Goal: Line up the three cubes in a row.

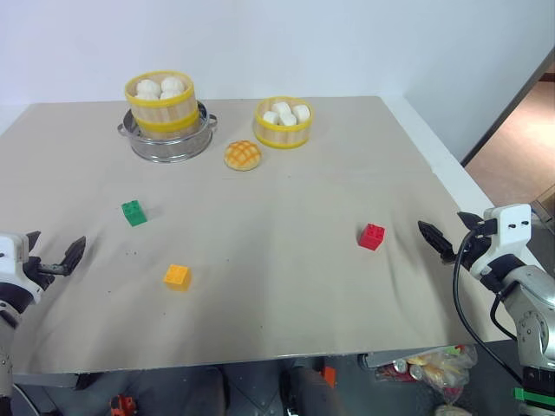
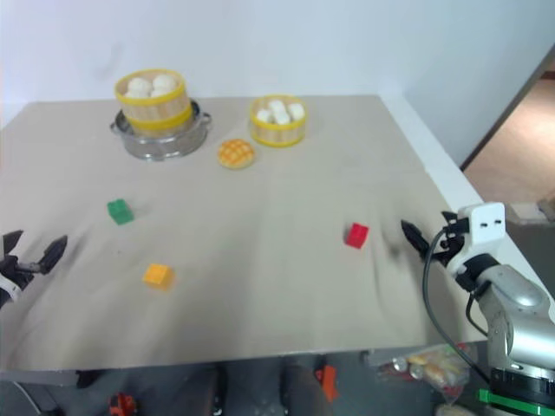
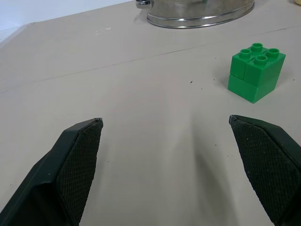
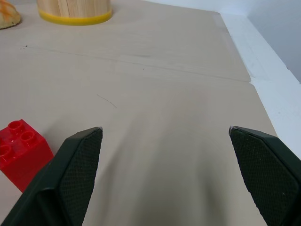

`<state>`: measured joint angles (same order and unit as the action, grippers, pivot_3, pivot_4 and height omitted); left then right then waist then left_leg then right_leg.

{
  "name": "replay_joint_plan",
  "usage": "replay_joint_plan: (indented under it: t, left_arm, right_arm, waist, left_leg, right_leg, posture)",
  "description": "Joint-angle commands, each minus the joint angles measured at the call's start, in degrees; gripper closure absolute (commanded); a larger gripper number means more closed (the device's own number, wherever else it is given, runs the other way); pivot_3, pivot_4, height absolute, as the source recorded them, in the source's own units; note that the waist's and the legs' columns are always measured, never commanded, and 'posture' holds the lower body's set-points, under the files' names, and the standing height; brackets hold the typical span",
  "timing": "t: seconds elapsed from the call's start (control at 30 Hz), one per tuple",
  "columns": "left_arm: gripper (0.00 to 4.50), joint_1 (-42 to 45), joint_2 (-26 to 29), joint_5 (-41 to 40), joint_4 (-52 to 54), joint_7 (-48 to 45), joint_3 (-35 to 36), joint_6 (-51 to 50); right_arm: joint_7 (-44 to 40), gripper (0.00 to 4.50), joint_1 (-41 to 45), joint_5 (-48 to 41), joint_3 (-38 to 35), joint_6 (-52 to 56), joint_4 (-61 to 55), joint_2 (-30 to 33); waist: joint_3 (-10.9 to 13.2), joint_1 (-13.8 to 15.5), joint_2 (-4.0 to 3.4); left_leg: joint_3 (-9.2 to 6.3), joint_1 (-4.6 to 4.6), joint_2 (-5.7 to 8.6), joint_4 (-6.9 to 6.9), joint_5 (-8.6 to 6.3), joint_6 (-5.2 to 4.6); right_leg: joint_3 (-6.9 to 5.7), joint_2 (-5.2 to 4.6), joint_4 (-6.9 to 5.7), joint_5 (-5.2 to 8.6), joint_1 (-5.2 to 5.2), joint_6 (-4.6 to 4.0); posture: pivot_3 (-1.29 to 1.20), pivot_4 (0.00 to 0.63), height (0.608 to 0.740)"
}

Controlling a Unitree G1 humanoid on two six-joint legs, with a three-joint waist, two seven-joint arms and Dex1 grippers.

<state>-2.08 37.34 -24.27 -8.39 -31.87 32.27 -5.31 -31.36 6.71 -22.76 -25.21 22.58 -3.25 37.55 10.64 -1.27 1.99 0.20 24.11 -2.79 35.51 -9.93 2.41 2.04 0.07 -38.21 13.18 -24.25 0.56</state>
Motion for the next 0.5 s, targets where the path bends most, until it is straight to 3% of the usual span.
replay_joint_plan:
  t: [0.03,0.23,0.5]
  left_arm:
    - [0.04,-1.33,0.39,-0.97,1.42,-2.17,1.52,1.44]
    - [0.04,-3.92,1.88,-5.13,2.43,-13.77,1.11,4.01]
    - [0.04,-2.92,2.26,-5.34,1.58,-18.04,0.17,4.39]
  right_arm:
    - [-0.93,0.0,1.01,-0.26,-0.66,-0.32,-1.18,1.8]
    - [-6.85,0.0,0.14,-3.65,-0.04,2.01,-3.62,3.85]
    - [-16.37,0.0,-2.43,-5.25,2.77,1.27,-6.63,6.39]
  waist:
    - [0.0,-0.01,0.0]
    - [-0.02,-0.07,0.02]
    - [-0.03,-0.04,0.02]
  left_leg:
    - [0.0,0.0,0.0,0.0,0.0,0.0]
    - [0.12,-0.01,0.0,-0.01,-0.01,-0.01]
    - [0.13,-0.02,-0.01,0.01,-0.01,-0.01]
  right_leg:
    - [0.0,0.0,0.0,0.0,0.0,0.0]
    - [0.11,0.0,0.0,-0.01,-0.04,0.01]
    - [0.13,0.0,0.01,0.0,-0.05,0.01]
  posture:
    - [0.0,0.15,0.74]
    - [0.0,0.15,0.74]
    - [0.0,0.15,0.74]
